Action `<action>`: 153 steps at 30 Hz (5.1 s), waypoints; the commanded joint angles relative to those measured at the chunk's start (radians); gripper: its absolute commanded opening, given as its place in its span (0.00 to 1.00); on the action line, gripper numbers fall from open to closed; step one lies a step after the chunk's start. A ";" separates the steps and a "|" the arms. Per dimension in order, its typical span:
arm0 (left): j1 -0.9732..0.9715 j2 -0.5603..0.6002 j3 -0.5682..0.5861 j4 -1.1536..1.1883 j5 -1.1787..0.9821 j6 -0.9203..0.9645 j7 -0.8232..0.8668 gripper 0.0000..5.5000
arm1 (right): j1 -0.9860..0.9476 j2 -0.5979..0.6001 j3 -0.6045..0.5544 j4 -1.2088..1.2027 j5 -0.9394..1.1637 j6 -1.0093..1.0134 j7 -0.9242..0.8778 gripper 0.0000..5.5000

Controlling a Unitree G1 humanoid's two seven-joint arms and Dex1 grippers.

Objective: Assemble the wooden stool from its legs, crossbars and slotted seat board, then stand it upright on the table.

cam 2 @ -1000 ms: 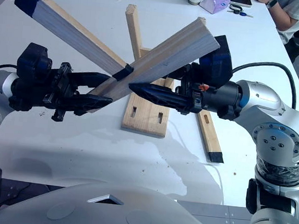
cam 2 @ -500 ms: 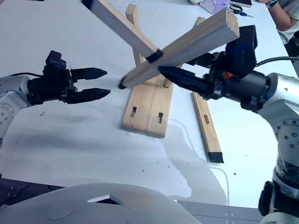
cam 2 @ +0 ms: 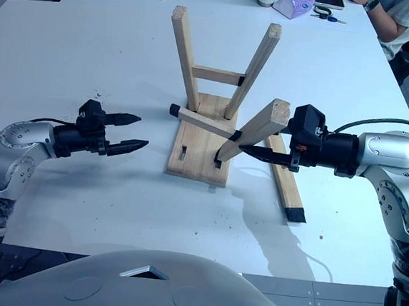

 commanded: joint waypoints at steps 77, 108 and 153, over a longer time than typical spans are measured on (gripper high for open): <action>0.273 -0.093 -0.099 -0.112 0.204 -0.111 0.197 0.67 | 0.514 0.111 -0.185 -0.118 -0.333 0.202 -0.391 0.74; 0.213 -0.085 0.121 -0.126 0.069 -0.046 0.230 0.67 | 0.534 0.277 -0.109 -0.061 -0.438 0.191 -0.585 0.38; -0.376 -0.254 -0.108 -0.355 -0.266 0.375 0.553 0.67 | -0.498 0.596 -0.179 0.617 -0.232 -0.295 -0.789 0.38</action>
